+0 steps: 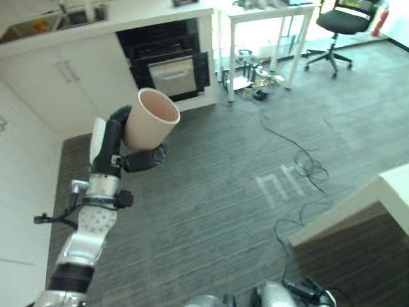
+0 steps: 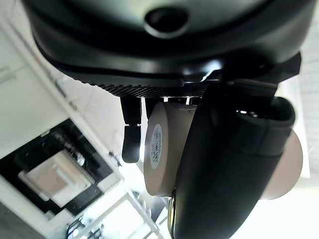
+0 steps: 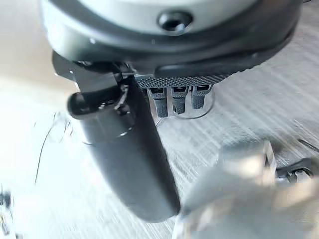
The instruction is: Place the dishes in the dishwasher.
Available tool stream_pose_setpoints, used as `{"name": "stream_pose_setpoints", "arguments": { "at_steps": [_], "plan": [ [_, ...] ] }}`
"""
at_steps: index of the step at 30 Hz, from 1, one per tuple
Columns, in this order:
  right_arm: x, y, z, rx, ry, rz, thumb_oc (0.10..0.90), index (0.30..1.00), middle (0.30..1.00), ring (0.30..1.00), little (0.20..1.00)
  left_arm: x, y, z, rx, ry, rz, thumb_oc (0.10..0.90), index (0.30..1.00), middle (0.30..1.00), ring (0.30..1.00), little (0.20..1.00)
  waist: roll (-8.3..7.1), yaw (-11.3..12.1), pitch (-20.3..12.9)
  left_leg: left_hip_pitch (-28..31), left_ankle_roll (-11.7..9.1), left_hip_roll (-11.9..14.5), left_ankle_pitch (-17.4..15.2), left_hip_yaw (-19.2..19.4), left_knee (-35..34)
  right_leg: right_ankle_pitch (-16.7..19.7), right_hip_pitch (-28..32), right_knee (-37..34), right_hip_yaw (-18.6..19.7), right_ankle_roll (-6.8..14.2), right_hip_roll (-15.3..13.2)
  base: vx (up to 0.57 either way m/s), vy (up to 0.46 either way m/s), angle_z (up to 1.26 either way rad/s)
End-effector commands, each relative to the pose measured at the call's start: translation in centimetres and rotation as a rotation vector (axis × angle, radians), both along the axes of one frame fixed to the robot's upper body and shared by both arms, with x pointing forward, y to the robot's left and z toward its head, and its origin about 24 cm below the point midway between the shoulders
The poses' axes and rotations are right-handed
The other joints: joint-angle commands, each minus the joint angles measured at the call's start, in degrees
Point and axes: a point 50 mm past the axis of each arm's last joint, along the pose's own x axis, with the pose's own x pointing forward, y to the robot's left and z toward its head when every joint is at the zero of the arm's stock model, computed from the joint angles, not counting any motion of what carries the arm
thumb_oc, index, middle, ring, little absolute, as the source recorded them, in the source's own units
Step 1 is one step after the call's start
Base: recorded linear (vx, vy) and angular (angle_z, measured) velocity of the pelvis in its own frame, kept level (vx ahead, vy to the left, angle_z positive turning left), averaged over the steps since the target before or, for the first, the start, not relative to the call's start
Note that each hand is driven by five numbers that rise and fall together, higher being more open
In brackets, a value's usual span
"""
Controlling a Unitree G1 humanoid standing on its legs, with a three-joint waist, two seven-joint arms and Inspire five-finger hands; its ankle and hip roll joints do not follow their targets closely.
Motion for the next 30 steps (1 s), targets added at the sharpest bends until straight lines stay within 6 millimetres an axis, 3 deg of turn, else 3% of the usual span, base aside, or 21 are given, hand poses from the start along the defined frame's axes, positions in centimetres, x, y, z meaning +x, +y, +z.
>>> {"name": "stream_pose_setpoints", "arguments": {
  "at_steps": [1, 5, 9, 11, 12, 13, 14, 16, 18, 19, 21, 23, 25, 27, 30],
  "plan": [
    [-0.7, -0.9, 0.0, -0.006, 0.007, 0.011, 0.800, 0.900, 0.900, 0.900, 0.900, -0.7, -1.7, 6.6, 0.061, -0.299, -0.117, 0.400, 0.300, 0.300, 0.300, 0.300, -3.32, -2.8, -1.0, -6.1, 0.9, 4.2, -8.1, 1.0, 8.6, 2.1, 7.6, -8.4, 4.2, 8.0, -5.4, 0.23, -0.159, 0.34],
    [0.1, -0.4, -0.1, 0.007, 0.020, 0.044, 0.800, 0.900, 0.900, 0.900, 0.900, -0.9, -1.3, 7.0, 0.051, -0.306, -0.108, 0.400, 0.300, 0.300, 0.300, 0.300, -3.85, -2.3, -0.6, -5.4, 1.2, 3.4, -8.8, 1.2, 8.6, 6.7, 1.3, -8.4, 6.1, 10.0, -6.1, 0.32, -0.221, 0.13],
    [0.4, -0.7, -0.1, -0.010, 0.055, 0.098, 0.800, 0.900, 0.900, 0.900, 0.900, -1.1, -1.1, 6.9, 0.018, -0.336, -0.091, 0.400, 0.300, 0.300, 0.300, 0.300, -3.44, -1.8, -1.0, -2.3, 0.7, 3.4, -8.8, -0.2, 8.6, 3.6, 3.8, -8.4, 6.0, 6.8, -3.9, 0.51, -0.321, -0.25],
    [0.7, -0.9, 0.1, -0.036, 0.058, 0.131, 0.800, 0.900, 0.900, 0.900, 0.900, -1.2, -1.3, 6.6, 0.003, -0.338, -0.088, 0.400, 0.300, 0.300, 0.300, 0.300, -4.43, -1.2, -1.3, 0.7, -1.1, 3.0, -5.2, 0.8, 9.9, 2.1, 5.9, -8.4, 6.0, 5.2, -4.5, 0.43, -0.273, -0.03],
    [1.0, -1.5, 0.4, -0.053, 0.036, 0.142, 0.800, 0.900, 0.900, 0.900, 0.900, -1.2, -1.7, 6.6, 0.008, -0.337, -0.096, 0.400, 0.300, 0.300, 0.300, 0.300, -4.48, -0.9, -0.7, -5.7, -4.1, 4.8, -0.4, 1.5, 25.9, 0.8, 8.1, -8.4, 5.9, 2.9, -4.0, 0.39, -0.299, 0.03],
    [1.0, -1.6, 0.5, -0.054, 0.035, 0.141, 0.800, 0.900, 0.900, 0.900, 0.900, -1.2, -1.7, 6.6, 0.008, -0.336, -0.097, 0.400, 0.300, 0.300, 0.300, 0.300, -4.48, -0.9, -0.7, -6.4, -4.4, 5.0, -0.1, 1.7, 27.7, 0.7, 8.3, -8.4, 5.9, 2.8, -3.9, 0.42, -0.338, 0.02],
    [0.9, -2.0, 0.7, -0.065, 0.021, 0.135, 0.800, 0.900, 0.900, 0.900, 0.900, -1.2, -1.6, 6.5, 0.008, -0.331, -0.103, 0.400, 0.300, 0.300, 0.300, 0.300, -4.87, -0.9, -0.3, -11.2, -5.3, 6.2, 2.1, 2.9, 36.3, -0.2, 9.8, -8.4, 6.5, 1.5, -3.7, 0.20, -0.163, -0.22],
    [0.7, -2.3, 0.7, -0.068, 0.017, 0.120, 0.800, 0.900, 0.900, 0.900, 0.900, -1.1, -1.4, 6.5, 0.004, -0.320, -0.108, 0.400, 0.300, 0.300, 0.300, 0.300, -4.59, -0.7, -0.1, -15.3, -4.9, 6.5, 0.8, 2.6, 38.7, -0.8, 10.8, -8.4, 6.6, 1.1, -3.1, 0.30, -0.125, -0.25],
    [0.7, -2.5, 0.7, -0.067, 0.020, 0.131, 0.800, 0.900, 0.900, 0.900, 0.900, -1.1, -1.0, 6.4, 0.000, -0.312, -0.104, 0.400, 0.300, 0.300, 0.300, 0.300, -4.75, -0.2, 0.2, -15.3, -4.0, 4.4, 0.1, 1.9, 30.0, -1.3, 11.8, -8.4, 8.0, 1.4, -2.7, 0.38, 0.020, -0.14],
    [0.9, -2.4, 0.7, -0.071, 0.025, 0.152, 0.800, 0.900, 0.900, 0.900, 0.900, -1.2, -0.8, 6.2, -0.005, -0.314, -0.094, 0.400, 0.300, 0.300, 0.300, 0.300, -4.87, 0.2, 0.3, -15.0, -4.3, 3.9, 1.7, 1.1, 19.5, -2.3, 12.7, -8.4, 9.0, 1.7, -2.2, 0.38, 0.088, -0.25],
    [1.1, -2.0, 0.6, -0.078, 0.049, 0.181, 0.800, 0.900, 0.900, 0.900, 0.900, -1.5, -0.7, 5.8, -0.014, -0.319, -0.074, 0.400, 0.300, 0.300, 0.300, 0.300, -4.32, 1.4, 0.7, -18.1, -6.0, 2.9, 5.8, -2.5, 8.6, -4.0, 14.8, -8.4, 11.3, 2.2, -0.5, 0.47, 0.133, -0.51],
    [0.7, -1.8, 0.3, -0.081, 0.076, 0.189, 0.800, 0.900, 0.900, 0.900, 0.900, -1.8, -0.6, 5.3, -0.022, -0.320, -0.058, 0.400, 0.300, 0.300, 0.300, 0.300, -3.13, 2.6, 0.5, -24.5, -7.6, 4.4, 8.7, -5.4, 8.6, -4.9, 16.3, -8.4, 12.3, 1.9, 1.5, 0.42, 0.115, -0.54],
    [0.2, -1.9, 0.2, -0.087, 0.098, 0.189, 0.800, 0.900, 0.900, 0.900, 0.900, -2.1, -0.4, 5.0, -0.029, -0.322, -0.052, 0.400, 0.300, 0.300, 0.300, 0.300, -2.91, 2.9, 0.1, -26.9, -7.9, 5.8, 10.0, -3.7, 8.6, -5.8, 17.5, -8.4, 11.5, 1.9, 1.3, 0.42, 0.128, -1.12],
    [-0.3, -1.9, 0.1, -0.098, 0.122, 0.181, 0.800, 0.900, 0.900, 0.900, 0.900, -2.3, -0.1, 4.8, -0.024, -0.335, -0.047, 0.400, 0.300, 0.300, 0.300, 0.300, -3.06, 2.9, -0.9, -25.5, -7.1, 6.4, 8.5, -0.7, 8.6, -7.6, 19.7, -8.4, 9.9, 2.7, 0.0, 0.51, 0.249, -0.91],
    [-1.2, -1.6, -0.3, -0.076, 0.134, 0.111, 0.800, 0.900, 0.900, 0.900, 0.900, -2.4, -0.3, 4.8, -0.006, -0.328, -0.057, 0.400, 0.300, 0.300, 0.300, 0.300, -4.03, 3.4, -2.4, -21.6, -4.4, 3.6, 5.0, -2.0, 8.6, -7.4, 24.8, -8.4, 9.3, 4.1, -1.3, 0.52, 0.259, -0.21]
  ]
}}
